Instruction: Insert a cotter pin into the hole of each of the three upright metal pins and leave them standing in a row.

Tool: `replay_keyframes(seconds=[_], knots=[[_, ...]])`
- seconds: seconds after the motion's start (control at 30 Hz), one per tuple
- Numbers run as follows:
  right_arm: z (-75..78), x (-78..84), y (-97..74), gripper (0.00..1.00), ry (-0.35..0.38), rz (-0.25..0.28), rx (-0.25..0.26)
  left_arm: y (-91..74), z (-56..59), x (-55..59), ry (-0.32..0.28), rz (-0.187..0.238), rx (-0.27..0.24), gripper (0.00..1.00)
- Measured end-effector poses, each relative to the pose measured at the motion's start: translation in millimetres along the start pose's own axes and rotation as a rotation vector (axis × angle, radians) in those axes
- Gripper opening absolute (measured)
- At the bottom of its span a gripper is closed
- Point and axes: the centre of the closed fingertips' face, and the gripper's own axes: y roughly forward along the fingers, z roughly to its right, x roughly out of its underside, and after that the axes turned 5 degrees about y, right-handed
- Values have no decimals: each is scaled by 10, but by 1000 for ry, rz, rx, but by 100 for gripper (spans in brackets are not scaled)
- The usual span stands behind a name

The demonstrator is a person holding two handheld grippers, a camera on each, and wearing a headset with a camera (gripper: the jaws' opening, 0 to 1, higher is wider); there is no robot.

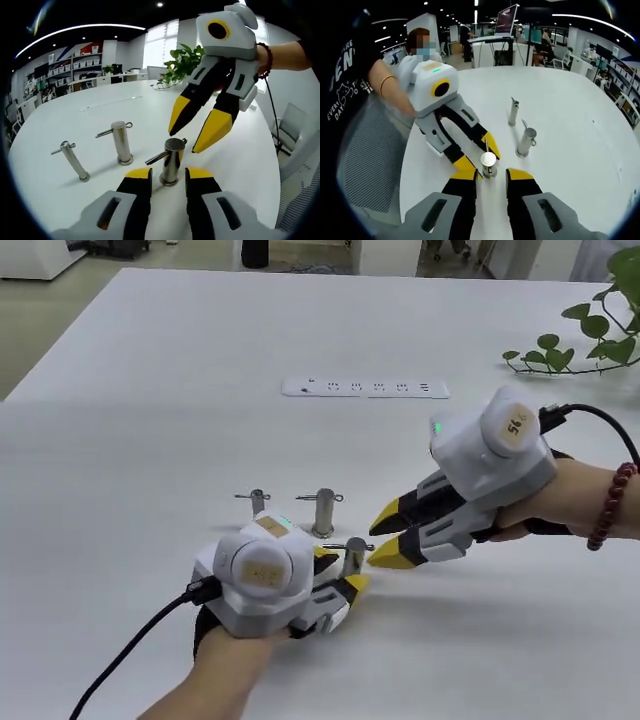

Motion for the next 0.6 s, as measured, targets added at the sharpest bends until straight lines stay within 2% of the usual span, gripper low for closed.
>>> replay_keyframes(seconds=[0.13,0.33,0.47,0.53,0.6], knots=[[-10,-39,15,22,-5,3,7,-68,-40,-1,24,-11,0,35],[-6,-43,48,25,-1,0,9,-172,-49,-61,59,5,10,45],[-26,-73,97,25,10,5,2,-240,-71,-116,27,29,13,50],[-25,-73,136,25,9,0,1,-266,-81,-123,23,28,13,55],[-23,-73,159,24,11,-3,-1,-301,-96,-144,-13,39,16,57]])
